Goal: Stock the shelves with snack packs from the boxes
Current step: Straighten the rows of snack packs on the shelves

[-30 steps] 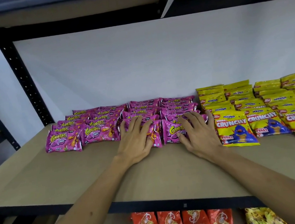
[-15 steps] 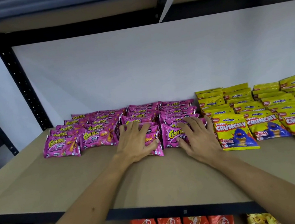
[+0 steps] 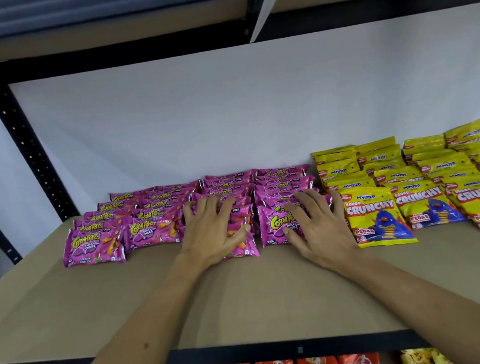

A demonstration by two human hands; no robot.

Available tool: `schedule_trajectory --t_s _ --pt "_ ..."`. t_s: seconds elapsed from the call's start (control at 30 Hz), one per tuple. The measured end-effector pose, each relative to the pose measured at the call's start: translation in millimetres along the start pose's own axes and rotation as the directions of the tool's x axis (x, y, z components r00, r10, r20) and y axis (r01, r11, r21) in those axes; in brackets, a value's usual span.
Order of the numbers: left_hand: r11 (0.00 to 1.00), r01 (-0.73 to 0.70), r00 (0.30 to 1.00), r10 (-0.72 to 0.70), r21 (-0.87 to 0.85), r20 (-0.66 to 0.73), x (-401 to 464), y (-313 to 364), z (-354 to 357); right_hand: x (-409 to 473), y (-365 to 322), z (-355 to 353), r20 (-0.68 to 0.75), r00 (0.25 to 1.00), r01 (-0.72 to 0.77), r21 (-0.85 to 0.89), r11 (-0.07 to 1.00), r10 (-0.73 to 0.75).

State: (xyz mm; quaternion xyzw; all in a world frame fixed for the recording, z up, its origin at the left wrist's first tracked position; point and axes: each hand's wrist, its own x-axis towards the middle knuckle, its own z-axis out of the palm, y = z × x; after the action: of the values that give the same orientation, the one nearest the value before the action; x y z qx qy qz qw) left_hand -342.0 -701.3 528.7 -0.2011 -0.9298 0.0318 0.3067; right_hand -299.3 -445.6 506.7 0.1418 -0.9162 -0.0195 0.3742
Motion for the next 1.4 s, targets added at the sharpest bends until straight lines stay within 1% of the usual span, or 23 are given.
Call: schedule_trajectory --t_s 0.07,0.2,0.33,0.4,0.43,0.47,0.5,0.53,0.6,0.63,0.67,0.73,0.87,0.97,1.1,1.17,1.27,1.4 --pt "1.0 0.012 0.999 -0.012 -0.022 -0.041 2 1 -1 2 2 -2 -0.024 1.0 0.015 -0.011 1.0 -0.015" --pt "0.996 0.024 0.997 -0.03 -0.086 -0.069 5 6 -3 -1 6 -4 -0.078 0.997 0.023 0.008 1.0 -0.022" --pt "0.988 0.092 0.979 -0.112 -0.125 -0.169 -4 2 -4 12 -3 -9 -0.129 0.991 0.041 0.114 0.993 -0.026" --pt "0.988 0.092 0.977 -0.114 -0.128 -0.181 -8 0 -3 32 -9 -15 -0.135 0.99 0.075 0.185 0.98 -0.051" --pt "0.988 0.096 0.978 -0.116 -0.122 -0.171 -9 -1 -2 46 -12 -18 -0.11 0.992 0.093 0.217 0.972 -0.07" --pt "0.987 0.108 0.979 -0.126 -0.116 -0.16 -10 -2 -1 62 -15 -21 -0.036 0.995 0.097 0.242 0.965 -0.091" --pt "0.985 0.131 0.978 -0.147 -0.114 -0.146 -11 -3 0 79 -19 -23 0.078 0.991 0.086 0.256 0.963 -0.109" --pt "0.981 0.161 0.976 -0.175 -0.112 -0.132 -12 -4 -1 95 -23 -24 0.204 0.971 0.069 0.26 0.963 -0.124" --pt "0.971 0.212 0.969 -0.223 -0.107 -0.107 -16 -7 -1 120 -32 -25 0.401 0.906 0.041 0.234 0.971 -0.135" --pt "0.969 0.221 0.968 -0.232 -0.109 -0.093 -19 -8 -1 129 -35 -23 0.46 0.877 0.041 0.224 0.974 -0.142" --pt "0.968 0.221 0.97 -0.231 -0.121 -0.08 -22 -8 -1 135 -38 -21 0.487 0.859 0.052 0.224 0.973 -0.158" --pt "0.961 0.218 0.973 -0.228 -0.172 -0.046 -25 -7 -1 142 -39 -18 0.513 0.836 0.069 0.253 0.965 -0.194" --pt "0.928 0.246 0.967 -0.253 -0.282 0.009 -26 -8 -3 153 -39 -18 0.539 0.816 0.028 0.323 0.946 -0.208" --pt "0.885 0.257 0.962 -0.272 -0.388 0.017 -29 -9 -1 153 -43 -15 0.542 0.818 -0.008 0.347 0.938 -0.194" --pt "0.852 0.232 0.963 -0.268 -0.469 -0.009 -35 -12 6 151 -44 -8 0.588 0.793 -0.071 0.345 0.936 -0.157" --pt "0.813 0.256 0.951 -0.31 -0.523 -0.017 -33 -14 8 151 -43 -5 0.596 0.79 -0.089 0.34 0.936 -0.141" --pt "0.738 0.327 0.912 -0.41 -0.59 -0.008 -35 -12 4 149 -40 -4 0.584 0.803 -0.092 0.322 0.942 -0.121" --pt "0.635 0.446 0.848 -0.526 -0.63 0.07 -44 -17 -1 148 -41 -5 0.565 0.814 -0.075 0.332 0.94 -0.135"
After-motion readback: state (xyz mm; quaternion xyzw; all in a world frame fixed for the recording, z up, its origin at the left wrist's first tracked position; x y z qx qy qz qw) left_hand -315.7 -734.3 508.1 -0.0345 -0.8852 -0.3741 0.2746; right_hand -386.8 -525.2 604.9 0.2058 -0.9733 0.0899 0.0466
